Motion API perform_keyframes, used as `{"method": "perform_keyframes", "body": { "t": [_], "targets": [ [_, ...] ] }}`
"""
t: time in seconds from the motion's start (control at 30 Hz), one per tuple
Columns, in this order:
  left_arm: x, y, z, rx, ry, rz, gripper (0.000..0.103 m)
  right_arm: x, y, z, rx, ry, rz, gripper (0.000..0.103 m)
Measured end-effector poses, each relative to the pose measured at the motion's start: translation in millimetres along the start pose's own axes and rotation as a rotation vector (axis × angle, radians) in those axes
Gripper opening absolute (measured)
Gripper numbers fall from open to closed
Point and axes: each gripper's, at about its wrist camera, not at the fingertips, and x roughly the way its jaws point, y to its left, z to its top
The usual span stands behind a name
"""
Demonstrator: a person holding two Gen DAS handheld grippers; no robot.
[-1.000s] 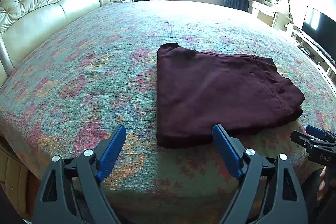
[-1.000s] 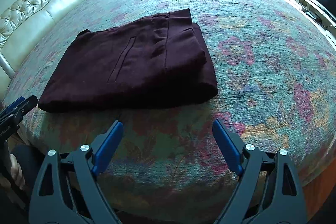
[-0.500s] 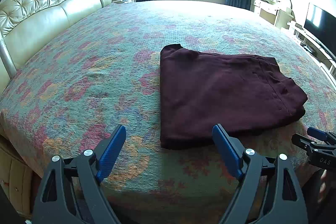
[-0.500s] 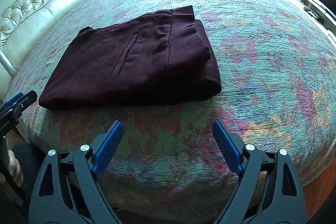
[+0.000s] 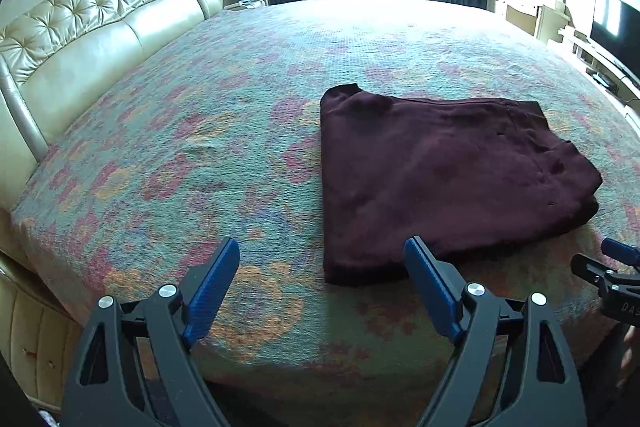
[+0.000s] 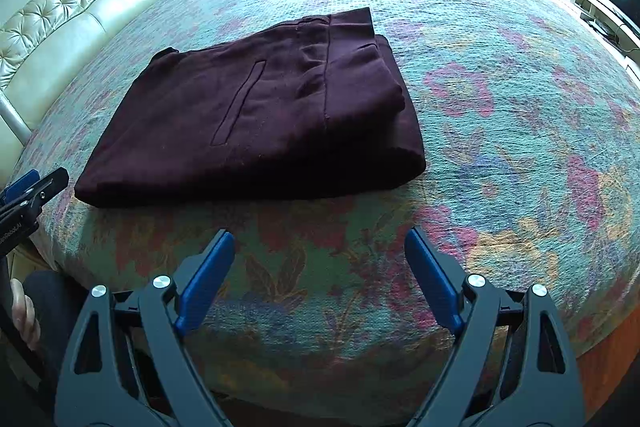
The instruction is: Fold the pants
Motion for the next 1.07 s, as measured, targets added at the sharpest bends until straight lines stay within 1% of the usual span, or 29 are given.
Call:
{"method": "perform_keyframes", "body": {
  "t": [0.13, 0.27, 0.33, 0.37, 0.43, 0.47, 0.53, 0.57, 0.63, 0.67, 0.73, 0.83, 0.9, 0.93, 0.97, 1.03, 1.07],
  "targets": [
    [-6, 0, 1, -0.002, -0.029, -0.021, 0.083, 1, 0, -1, 0.002, 0.002, 0.003, 0.087],
    [-15, 1, 7, -0.014, -0.055, -0.088, 0.083, 2, -1, -1, 0.006, 0.009, 0.009, 0.087],
    [-17, -1, 12, -0.004, -0.052, -0.103, 0.086, 3, -2, -2, 0.012, 0.016, 0.014, 0.087],
    [-17, -3, 15, 0.009, -0.042, -0.096, 0.087, 3, -2, -2, 0.016, 0.020, 0.016, 0.087],
    [-17, -9, 22, 0.050, -0.008, -0.040, 0.088, 5, -3, -3, 0.025, 0.031, 0.027, 0.087],
    [-16, -12, 25, 0.067, 0.008, -0.031, 0.089, 5, -4, -3, 0.029, 0.033, 0.032, 0.087],
    [-16, -11, 30, 0.064, -0.001, -0.097, 0.089, 4, -4, -3, 0.038, 0.032, 0.043, 0.087],
    [-16, -9, 34, 0.036, -0.021, -0.140, 0.089, 3, -4, -2, 0.045, 0.026, 0.054, 0.087],
    [-15, 0, 45, -0.026, -0.035, -0.216, 0.089, 0, -5, -1, 0.055, 0.015, 0.071, 0.087],
    [-13, 3, 53, -0.035, -0.037, -0.214, 0.089, -2, -5, 0, 0.061, 0.014, 0.083, 0.087],
    [-9, 17, 71, -0.039, -0.086, -0.168, 0.089, -9, -7, 8, 0.081, 0.004, 0.114, 0.087],
    [15, 35, 95, 0.033, -0.142, -0.002, 0.089, -20, -17, 36, 0.103, -0.036, 0.152, 0.087],
    [48, 53, 111, 0.045, -0.121, 0.082, 0.089, -24, -24, 70, 0.092, -0.074, 0.158, 0.087],
    [68, 64, 119, 0.040, -0.101, 0.106, 0.089, -24, -30, 92, 0.093, -0.104, 0.154, 0.087],
    [82, 75, 125, 0.029, -0.085, 0.116, 0.089, -22, -36, 113, 0.094, -0.134, 0.145, 0.090],
    [128, 102, 141, -0.016, -0.027, 0.149, 0.089, -9, -48, 163, 0.078, -0.198, 0.084, 0.094],
    [150, 114, 146, -0.036, 0.002, 0.164, 0.089, 5, -56, 191, 0.064, -0.221, 0.061, 0.094]
  ]
}}
